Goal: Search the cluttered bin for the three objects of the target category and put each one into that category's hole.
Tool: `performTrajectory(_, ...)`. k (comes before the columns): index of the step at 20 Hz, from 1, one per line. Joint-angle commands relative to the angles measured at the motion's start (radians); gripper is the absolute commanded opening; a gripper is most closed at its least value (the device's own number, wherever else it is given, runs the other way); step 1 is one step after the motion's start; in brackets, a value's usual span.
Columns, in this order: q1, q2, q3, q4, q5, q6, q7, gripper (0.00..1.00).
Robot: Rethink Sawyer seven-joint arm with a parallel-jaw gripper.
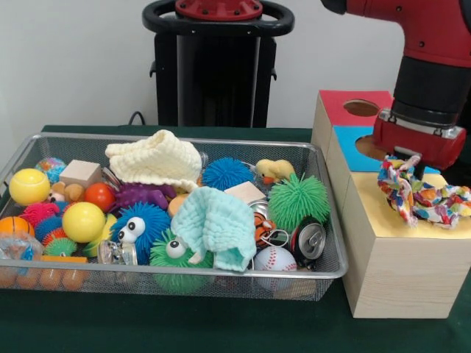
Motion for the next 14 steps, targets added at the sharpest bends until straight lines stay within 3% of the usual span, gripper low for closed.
performTrajectory(1,-0.019,-0.02,-0.01,0.011,-0.083,0.221,0.175,0.0)
performTrajectory(14,-0.032,-0.04,0.002,0.02,-0.108,0.23,0.179,0.0)
